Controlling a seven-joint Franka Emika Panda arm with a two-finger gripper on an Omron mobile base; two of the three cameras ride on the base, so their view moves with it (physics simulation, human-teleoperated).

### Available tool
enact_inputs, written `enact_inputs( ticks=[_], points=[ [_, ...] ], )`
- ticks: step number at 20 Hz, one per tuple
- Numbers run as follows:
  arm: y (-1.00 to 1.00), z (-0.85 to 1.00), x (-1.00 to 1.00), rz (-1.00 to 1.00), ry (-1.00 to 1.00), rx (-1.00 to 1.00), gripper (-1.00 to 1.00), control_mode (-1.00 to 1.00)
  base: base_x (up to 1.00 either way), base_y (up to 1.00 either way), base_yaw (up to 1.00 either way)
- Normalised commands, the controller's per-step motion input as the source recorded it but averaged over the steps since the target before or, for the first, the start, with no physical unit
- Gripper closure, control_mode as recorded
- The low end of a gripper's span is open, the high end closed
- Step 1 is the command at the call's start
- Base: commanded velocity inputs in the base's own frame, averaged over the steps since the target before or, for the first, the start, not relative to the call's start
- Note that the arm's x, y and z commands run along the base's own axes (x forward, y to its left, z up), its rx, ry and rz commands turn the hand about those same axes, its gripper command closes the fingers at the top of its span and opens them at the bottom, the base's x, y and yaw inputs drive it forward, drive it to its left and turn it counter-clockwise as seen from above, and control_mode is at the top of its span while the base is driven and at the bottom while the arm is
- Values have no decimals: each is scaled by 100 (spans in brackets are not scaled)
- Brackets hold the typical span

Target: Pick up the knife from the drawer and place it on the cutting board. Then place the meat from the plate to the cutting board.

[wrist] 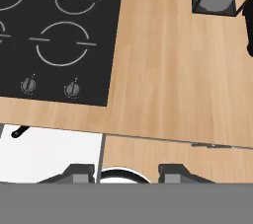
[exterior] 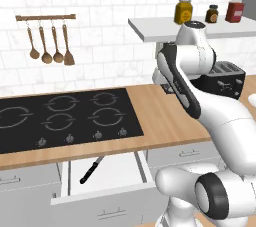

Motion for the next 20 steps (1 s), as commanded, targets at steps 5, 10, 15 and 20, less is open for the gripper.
enact_inputs(
  ticks=[5,10,15,20],
  points=[
    [0,0,-31,0,-1,0,-100,-100,0,0,0],
    [1,-3,-62,0,0,2,-100,-100,0,0,0],
    [0,-4,-77,0,-2,1,-100,-100,0,0,0],
    [0,-1,-66,0,-8,0,-100,-100,0,0,0]
  ],
)
